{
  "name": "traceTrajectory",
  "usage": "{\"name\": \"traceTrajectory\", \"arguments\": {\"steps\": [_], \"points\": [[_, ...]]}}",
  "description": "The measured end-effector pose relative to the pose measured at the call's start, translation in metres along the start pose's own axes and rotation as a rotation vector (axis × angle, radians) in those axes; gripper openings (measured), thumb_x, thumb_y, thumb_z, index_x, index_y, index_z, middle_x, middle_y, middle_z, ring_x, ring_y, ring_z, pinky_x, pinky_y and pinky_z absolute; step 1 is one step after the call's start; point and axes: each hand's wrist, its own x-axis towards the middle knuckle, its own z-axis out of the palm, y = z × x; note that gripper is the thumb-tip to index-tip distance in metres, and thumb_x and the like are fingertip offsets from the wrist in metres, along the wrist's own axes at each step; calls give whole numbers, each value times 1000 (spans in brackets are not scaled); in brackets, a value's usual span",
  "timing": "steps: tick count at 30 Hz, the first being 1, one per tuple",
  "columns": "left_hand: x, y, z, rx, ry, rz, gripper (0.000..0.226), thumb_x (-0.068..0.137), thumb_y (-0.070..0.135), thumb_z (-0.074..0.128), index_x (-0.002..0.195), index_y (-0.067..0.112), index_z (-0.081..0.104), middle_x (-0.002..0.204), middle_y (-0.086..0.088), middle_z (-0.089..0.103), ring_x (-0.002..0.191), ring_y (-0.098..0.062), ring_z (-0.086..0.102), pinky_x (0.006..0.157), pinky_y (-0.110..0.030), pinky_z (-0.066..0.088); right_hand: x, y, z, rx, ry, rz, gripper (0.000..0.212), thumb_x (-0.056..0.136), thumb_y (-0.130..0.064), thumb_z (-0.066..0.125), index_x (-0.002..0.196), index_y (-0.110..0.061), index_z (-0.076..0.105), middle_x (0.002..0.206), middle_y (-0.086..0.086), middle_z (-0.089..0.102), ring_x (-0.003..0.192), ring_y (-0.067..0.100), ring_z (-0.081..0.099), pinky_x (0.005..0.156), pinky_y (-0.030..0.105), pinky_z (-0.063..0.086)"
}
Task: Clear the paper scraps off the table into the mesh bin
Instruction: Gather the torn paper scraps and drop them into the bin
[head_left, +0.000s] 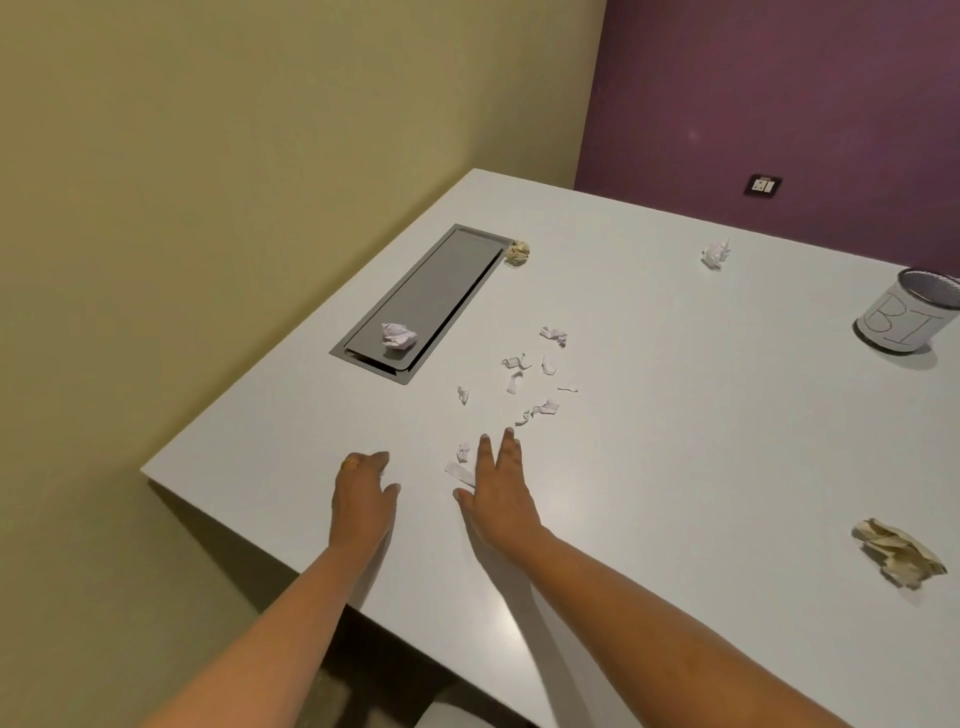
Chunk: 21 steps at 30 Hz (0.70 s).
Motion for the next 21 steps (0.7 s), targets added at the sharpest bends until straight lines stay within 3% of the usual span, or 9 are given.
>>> {"name": "traceTrajectory", "arguments": {"steps": [4,10,15,21], "points": [[7,7,7,13,-51,57,40,85,-2,58,125,2,53,118,-17,55,110,-25,53,94,-25,40,8,-4,7,-39,-54,-112,59,99,-14,38,149,-12,6,158,18,-4,147,31,-3,120,38,7],[14,16,15,-16,-127,146,42,82,-5,61,122,5,56,115,-15,57,97,-17,55,87,-16,38,2,3,5,-236,-134,-343,46,100,-5,33,145,-6,25,156,11,21,144,26,16,113,37,31],[18,19,8,-125,-31,92,41,77,-8,65,116,5,60,114,-14,58,81,-12,53,81,-18,40,-8,12,-13,-269,-126,-335,34,102,-13,28,124,-2,53,129,11,53,118,24,43,97,34,39],[21,2,-3,-161,-3,-60,40,70,-3,75,108,1,63,100,-16,61,78,-19,51,80,-26,42,-12,19,-25,-241,-97,-285,27,97,-6,39,111,1,61,116,12,59,114,23,47,94,34,42]]}}
